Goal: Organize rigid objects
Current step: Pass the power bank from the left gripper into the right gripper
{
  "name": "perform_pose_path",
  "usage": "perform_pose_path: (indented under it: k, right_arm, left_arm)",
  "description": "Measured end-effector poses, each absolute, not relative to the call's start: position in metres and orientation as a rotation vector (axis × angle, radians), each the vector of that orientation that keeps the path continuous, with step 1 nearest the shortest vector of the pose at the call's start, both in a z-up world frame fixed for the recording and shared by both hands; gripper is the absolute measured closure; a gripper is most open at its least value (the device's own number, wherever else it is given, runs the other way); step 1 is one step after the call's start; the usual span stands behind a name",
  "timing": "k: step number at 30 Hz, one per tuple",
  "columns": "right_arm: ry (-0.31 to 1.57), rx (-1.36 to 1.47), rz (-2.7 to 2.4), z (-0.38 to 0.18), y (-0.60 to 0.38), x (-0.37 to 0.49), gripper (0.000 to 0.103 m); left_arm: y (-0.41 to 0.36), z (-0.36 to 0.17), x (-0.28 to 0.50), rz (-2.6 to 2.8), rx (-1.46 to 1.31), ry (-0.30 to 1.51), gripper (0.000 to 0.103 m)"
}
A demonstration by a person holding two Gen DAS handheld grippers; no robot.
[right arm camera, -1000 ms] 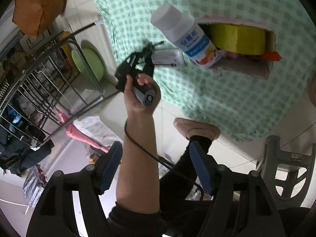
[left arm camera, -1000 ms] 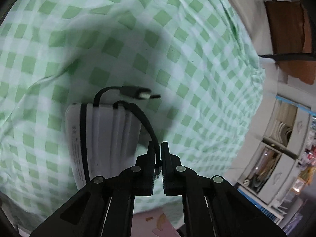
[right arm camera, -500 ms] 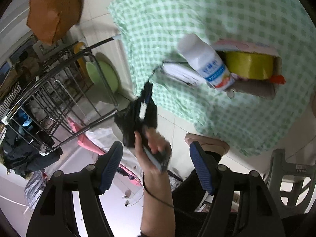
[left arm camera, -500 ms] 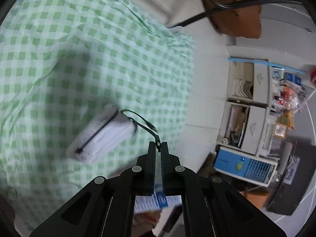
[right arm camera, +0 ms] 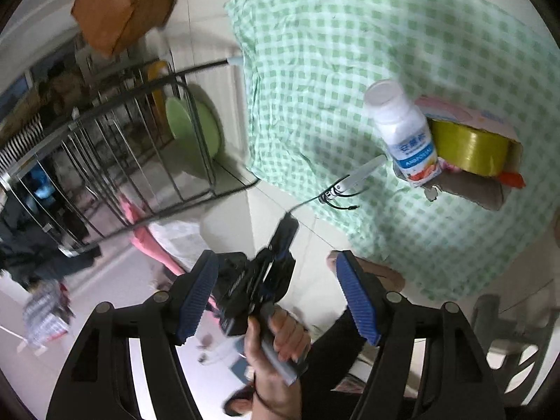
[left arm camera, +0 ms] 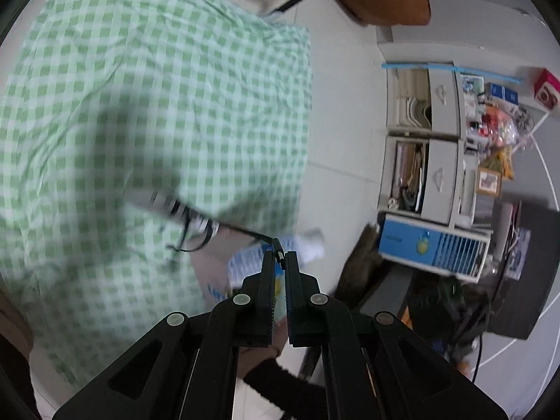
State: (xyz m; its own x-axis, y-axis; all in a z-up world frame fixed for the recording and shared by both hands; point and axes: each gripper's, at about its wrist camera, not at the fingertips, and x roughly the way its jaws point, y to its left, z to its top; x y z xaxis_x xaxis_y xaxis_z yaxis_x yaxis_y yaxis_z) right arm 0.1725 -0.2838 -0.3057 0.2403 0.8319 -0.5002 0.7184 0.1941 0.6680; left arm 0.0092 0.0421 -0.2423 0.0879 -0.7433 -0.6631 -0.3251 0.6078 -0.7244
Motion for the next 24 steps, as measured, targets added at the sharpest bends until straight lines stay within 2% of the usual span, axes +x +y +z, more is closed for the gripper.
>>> perform_pose_path:
  k: [2,6,9,13,17,20,24]
  right_arm:
    - [1.559,1.529,0.17,-0.32,-0.267,0.177,0.033]
    - [1.606,1.544,0.166,-0.351,-0.233,0.181,0.05]
    - [1.669,1.589,0.122,-0.378,-0.196,0.18,0.05]
    - [1.759,1.387,0.075,-0.398,-0.157,0.194,0.05]
    - [1.829,1.254,0.062,-0.428,-0.133,0.201,0.061]
    - [1.863,1.245,0.093,-0.454,-0.12,0.204,0.062]
    - [1.922,1.298,0.088,-0.481,-0.118,0.194,0.069]
  left_arm:
    - [0.046,-0.244,-0.002,-0.399,-0.984,1.495,0.101]
    - [0.057,-0.254,-0.023,-0.403,-1.056,1.464,0.101]
    - [0.066,-0.262,-0.037,-0.393,-1.104,1.449,0.101]
    - [0.075,-0.267,-0.051,-0.388,-1.112,1.431,0.101]
    - [0.076,-0.264,-0.05,-0.383,-1.022,1.449,0.101]
    - [0.075,-0.261,-0.052,-0.385,-1.007,1.46,0.1]
    - [0.072,-0.261,-0.055,-0.381,-0.982,1.484,0.099]
